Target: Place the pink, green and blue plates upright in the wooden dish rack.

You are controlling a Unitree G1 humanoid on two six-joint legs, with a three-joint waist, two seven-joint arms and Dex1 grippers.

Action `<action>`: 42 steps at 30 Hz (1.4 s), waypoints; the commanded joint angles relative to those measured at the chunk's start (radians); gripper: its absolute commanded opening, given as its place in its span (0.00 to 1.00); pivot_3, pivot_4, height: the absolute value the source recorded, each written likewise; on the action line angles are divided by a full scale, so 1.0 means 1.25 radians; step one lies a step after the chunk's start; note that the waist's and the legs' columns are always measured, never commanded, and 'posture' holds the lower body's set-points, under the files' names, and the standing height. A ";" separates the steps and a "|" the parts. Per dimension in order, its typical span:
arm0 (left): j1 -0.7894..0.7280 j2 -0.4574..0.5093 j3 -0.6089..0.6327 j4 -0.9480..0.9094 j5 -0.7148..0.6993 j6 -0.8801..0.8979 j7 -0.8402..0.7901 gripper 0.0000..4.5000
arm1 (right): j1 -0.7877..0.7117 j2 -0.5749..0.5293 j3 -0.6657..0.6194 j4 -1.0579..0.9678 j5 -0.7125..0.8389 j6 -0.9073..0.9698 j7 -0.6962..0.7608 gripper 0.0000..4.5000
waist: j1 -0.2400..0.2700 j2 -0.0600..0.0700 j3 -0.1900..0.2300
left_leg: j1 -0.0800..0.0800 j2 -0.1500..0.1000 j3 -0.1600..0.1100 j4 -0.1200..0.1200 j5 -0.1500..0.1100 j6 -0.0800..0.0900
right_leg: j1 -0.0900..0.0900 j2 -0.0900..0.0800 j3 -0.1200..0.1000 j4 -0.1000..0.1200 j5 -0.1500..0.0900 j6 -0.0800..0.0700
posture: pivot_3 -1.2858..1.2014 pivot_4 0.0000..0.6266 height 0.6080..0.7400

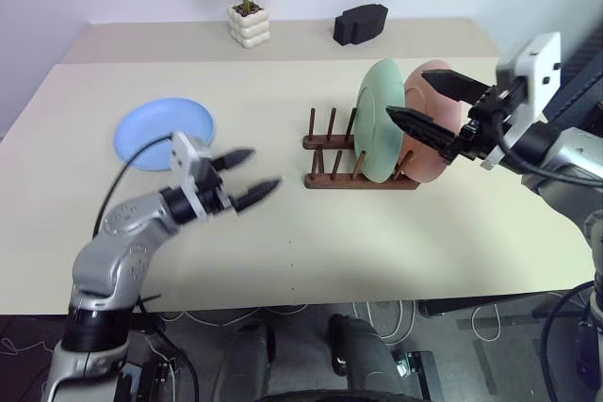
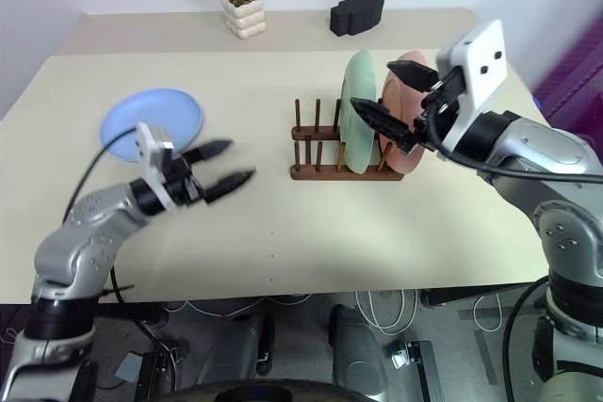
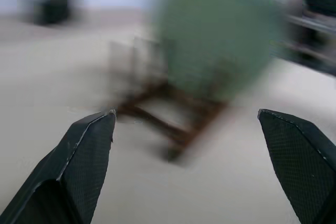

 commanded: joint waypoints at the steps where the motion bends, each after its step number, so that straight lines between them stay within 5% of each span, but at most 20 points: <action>1: -0.106 0.020 0.100 0.149 0.102 -0.013 0.217 1.00 | -0.060 0.019 0.105 -0.036 -0.117 -0.069 0.027 0.84 | -0.005 0.000 0.000 | 0.000 0.000 0.000 0.000 0.000 0.000 | 0.000 0.000 0.000 0.000 0.000 0.000 | 0.52 0.24 1.00; 6: -0.213 0.051 0.160 0.314 0.177 0.033 0.401 1.00 | -0.108 0.058 0.269 0.001 -0.315 -0.161 0.061 0.84 | -0.002 0.000 0.000 | 0.000 0.000 0.000 -0.001 0.000 0.000 | -0.001 0.001 0.000 0.000 0.002 0.004 | 0.52 0.24 1.00; 12: -0.285 0.101 0.164 0.476 0.225 0.107 0.467 1.00 | -0.164 0.128 0.402 0.050 -0.476 -0.236 0.106 0.84 | 0.001 -0.001 0.000 | -0.003 -0.001 0.000 -0.001 0.000 0.000 | -0.003 -0.001 0.000 0.000 0.002 0.005 | 0.52 0.24 1.00; 24: -0.364 0.106 0.153 0.688 0.259 0.153 0.452 1.00 | -0.144 0.193 0.392 0.053 -0.553 -0.241 0.142 0.84 | 0.000 -0.002 -0.001 | -0.002 -0.001 0.000 0.000 0.000 0.000 | -0.002 -0.001 -0.001 0.001 0.003 0.005 | 0.52 0.24 1.00; 27: -0.366 0.099 0.165 0.709 0.259 0.144 0.469 0.80 | -0.131 0.198 0.385 0.048 -0.567 -0.239 0.137 0.85 | 0.001 -0.002 -0.001 | -0.002 -0.001 0.000 0.000 0.000 0.000 | -0.002 -0.001 -0.001 0.001 0.003 0.005 | 0.52 0.24 1.00; 34: -0.349 0.092 0.190 0.685 0.250 0.144 0.487 0.00 | -0.120 0.217 0.382 0.053 -0.585 -0.245 0.147 0.85 | -0.001 -0.002 -0.001 | -0.001 -0.001 0.000 -0.001 0.000 0.000 | -0.002 -0.002 -0.001 0.003 0.003 0.005 | 0.52 0.24 1.00; 42: -0.339 0.070 0.203 0.550 0.216 0.174 0.473 0.00 | -0.123 0.230 0.383 0.084 -0.610 -0.260 0.159 0.85 | 0.002 -0.002 -0.001 | -0.001 -0.001 0.000 0.000 0.000 -0.001 | -0.001 -0.002 -0.001 0.003 0.003 0.005 | 0.52 0.24 1.00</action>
